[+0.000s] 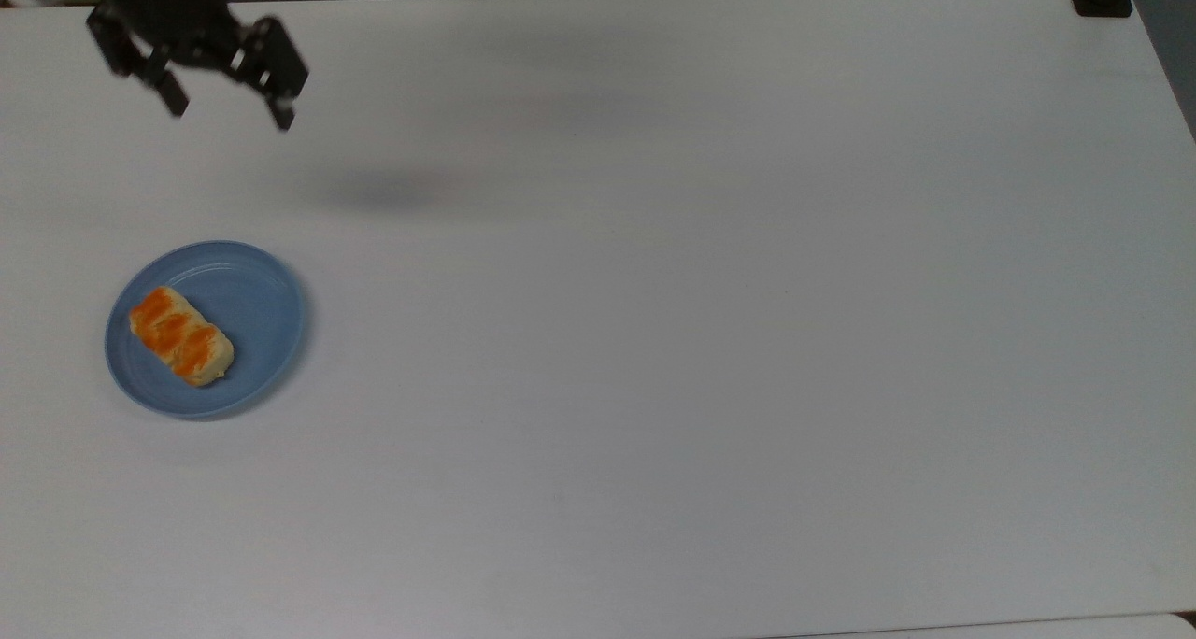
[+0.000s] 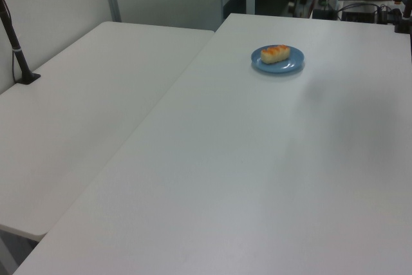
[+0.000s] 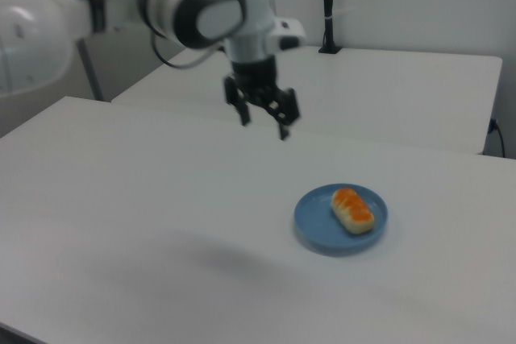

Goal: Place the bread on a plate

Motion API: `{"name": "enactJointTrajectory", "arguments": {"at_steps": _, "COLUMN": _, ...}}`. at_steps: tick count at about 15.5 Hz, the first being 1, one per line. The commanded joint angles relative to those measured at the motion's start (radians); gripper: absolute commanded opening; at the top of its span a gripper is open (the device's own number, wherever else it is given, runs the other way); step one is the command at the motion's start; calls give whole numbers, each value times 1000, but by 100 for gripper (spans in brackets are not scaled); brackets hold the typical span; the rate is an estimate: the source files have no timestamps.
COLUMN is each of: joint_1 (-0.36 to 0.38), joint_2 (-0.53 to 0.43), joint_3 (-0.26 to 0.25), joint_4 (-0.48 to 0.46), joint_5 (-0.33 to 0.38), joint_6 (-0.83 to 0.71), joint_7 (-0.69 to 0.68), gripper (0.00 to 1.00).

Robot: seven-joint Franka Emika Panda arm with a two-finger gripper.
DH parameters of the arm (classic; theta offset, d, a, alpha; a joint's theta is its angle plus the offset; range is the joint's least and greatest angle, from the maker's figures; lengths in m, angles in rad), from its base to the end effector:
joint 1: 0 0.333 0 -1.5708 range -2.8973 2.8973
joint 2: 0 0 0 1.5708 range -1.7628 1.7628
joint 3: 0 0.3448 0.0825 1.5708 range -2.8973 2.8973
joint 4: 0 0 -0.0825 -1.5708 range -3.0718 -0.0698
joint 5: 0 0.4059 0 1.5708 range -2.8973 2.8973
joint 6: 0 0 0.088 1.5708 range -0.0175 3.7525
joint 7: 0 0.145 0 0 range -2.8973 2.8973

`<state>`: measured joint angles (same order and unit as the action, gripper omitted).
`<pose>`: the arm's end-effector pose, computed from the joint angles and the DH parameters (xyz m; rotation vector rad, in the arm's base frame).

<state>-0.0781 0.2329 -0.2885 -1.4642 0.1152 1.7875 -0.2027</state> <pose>0.6388 -0.2096 0.5494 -3.1070 0.2685 -0.1709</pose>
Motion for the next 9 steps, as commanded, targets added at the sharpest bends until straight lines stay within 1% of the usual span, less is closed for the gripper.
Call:
{"name": "enactJointTrajectory", "arguments": {"at_steps": 1, "joint_1": 4, "joint_2": -127, "joint_3": 98, "joint_4": -62, "joint_5": -67, "joint_6": -104, "joint_7": 127, "gripper": 100}}
{"name": "enactJointTrajectory", "arguments": {"at_steps": 3, "joint_1": 1, "joint_2": -156, "joint_3": 132, "joint_4": -64, "joint_5": -74, "joint_6": -144, "joint_7": 128, "gripper": 100}}
{"name": "enactJointTrajectory", "arguments": {"at_steps": 5, "joint_1": 3, "joint_2": -168, "joint_3": 156, "joint_4": -71, "joint_5": -97, "joint_6": -160, "joint_7": 128, "gripper": 100}}
{"name": "enactJointTrajectory", "arguments": {"at_steps": 8, "joint_1": 0, "joint_2": -179, "joint_3": 158, "joint_4": -80, "joint_5": -106, "joint_6": -158, "joint_7": 128, "gripper": 100}}
{"name": "enactJointTrajectory", "arguments": {"at_steps": 9, "joint_1": 1, "joint_2": -178, "joint_3": 158, "joint_4": -80, "joint_5": -121, "joint_6": -157, "joint_7": 128, "gripper": 100}}
